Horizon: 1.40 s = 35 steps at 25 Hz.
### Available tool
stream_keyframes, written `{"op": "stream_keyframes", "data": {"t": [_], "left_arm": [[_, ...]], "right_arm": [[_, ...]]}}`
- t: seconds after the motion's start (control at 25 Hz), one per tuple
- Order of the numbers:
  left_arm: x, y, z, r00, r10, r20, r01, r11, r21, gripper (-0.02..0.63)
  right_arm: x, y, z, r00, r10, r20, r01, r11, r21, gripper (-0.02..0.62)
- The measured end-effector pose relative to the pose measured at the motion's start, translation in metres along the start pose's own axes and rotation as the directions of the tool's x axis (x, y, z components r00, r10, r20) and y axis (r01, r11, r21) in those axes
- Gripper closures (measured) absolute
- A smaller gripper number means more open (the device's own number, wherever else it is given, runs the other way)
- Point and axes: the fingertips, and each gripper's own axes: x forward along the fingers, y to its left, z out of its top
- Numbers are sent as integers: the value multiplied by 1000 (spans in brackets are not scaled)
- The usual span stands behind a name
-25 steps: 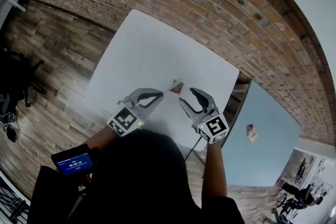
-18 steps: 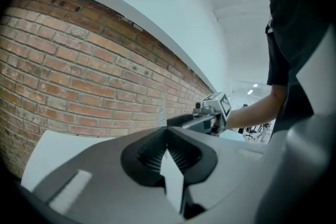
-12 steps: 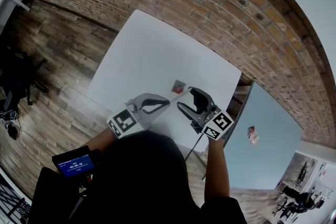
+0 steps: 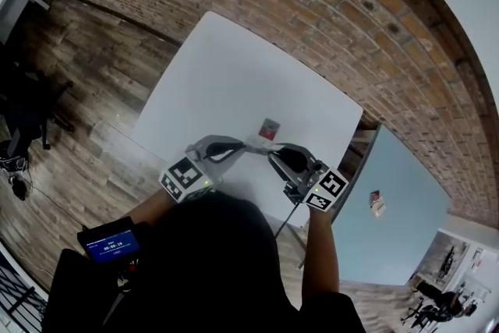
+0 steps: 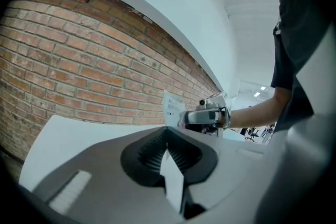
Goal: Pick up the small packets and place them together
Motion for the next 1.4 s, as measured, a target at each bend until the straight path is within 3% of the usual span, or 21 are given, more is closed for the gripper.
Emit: {"op": "stream_keyframes", "data": {"t": [0.2,0.4,0.52,0.64,0.72,0.8,0.96,1.12,1.2,1.4], "left_arm": [[0,1,-8,999,-1,-33,1,1000,-11,604],[0,6,-14,998,10,-61,-10,1000,-12,603],[-2,15,-21,994,66,-87,-65,998,16,591],[-15,32,-24,985,149,-90,-148,989,13,533],[-26,41,-23,980,185,-73,-185,983,4,537],[-36,46,-20,977,204,-54,-205,979,-9,604],[-53,53,-23,974,220,-54,-222,974,-37,604],[-69,62,-31,966,249,-67,-253,965,-64,604],[-76,67,-35,962,263,-71,-269,960,-75,604],[-93,80,-41,951,300,-74,-306,946,-104,604]], "right_arm": [[11,7,-11,999,23,-27,-23,1000,-4,483],[15,4,-14,999,13,-42,-13,1000,3,534],[16,-3,-22,998,-4,-59,6,1000,28,537],[17,-31,-40,991,-88,-101,98,990,100,540],[18,-58,-58,977,-155,-146,178,972,157,540],[22,-81,-72,964,-200,-178,235,950,206,540],[47,-107,-93,955,-196,-223,264,905,333,540],[75,-134,-133,929,-184,-322,324,826,461,540],[85,-142,-152,908,-169,-384,353,801,483,538],[98,-158,-181,844,-173,-507,426,792,438,538]]}}
